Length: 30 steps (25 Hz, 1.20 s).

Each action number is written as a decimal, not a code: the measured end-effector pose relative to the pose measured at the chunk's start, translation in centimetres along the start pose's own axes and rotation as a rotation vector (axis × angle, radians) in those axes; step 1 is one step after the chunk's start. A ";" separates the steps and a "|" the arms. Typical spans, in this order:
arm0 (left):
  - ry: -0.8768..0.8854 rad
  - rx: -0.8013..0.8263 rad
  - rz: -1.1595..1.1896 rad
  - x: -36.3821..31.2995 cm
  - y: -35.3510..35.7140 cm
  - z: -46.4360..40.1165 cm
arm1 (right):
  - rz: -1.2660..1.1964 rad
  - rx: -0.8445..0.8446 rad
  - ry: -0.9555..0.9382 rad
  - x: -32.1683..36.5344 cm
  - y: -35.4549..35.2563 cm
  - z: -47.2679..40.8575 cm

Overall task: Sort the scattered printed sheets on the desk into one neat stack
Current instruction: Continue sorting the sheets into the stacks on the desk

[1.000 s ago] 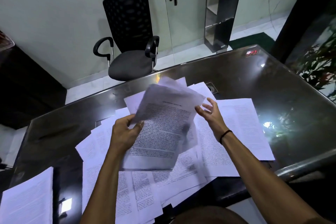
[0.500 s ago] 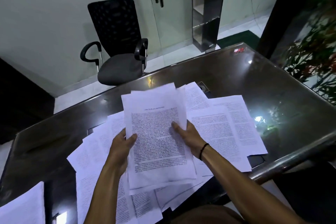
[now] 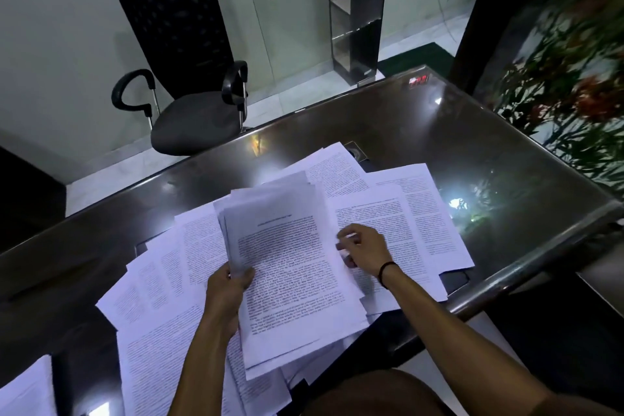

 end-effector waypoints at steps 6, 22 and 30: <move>0.008 -0.049 -0.023 0.9 -1.6 -1.1 | 0.573 -0.441 0.304 -4.4 -7.0 -2.0; -0.031 0.090 -0.088 0.7 4.2 -0.4 | 0.421 -0.455 0.279 -5.3 -9.4 -1.4; -0.031 0.100 -0.142 0.6 5.4 -0.6 | 0.341 -0.275 0.164 -5.8 -11.5 -0.6</move>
Point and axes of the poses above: each hand's wrist, its own z-axis away from the middle knuckle, its own y-axis out of the palm, x = y × z, the point moved 1 cm from there along -z, towards the middle knuckle, and after that the axes turned 5 degrees about y, right-handed, at the moved point
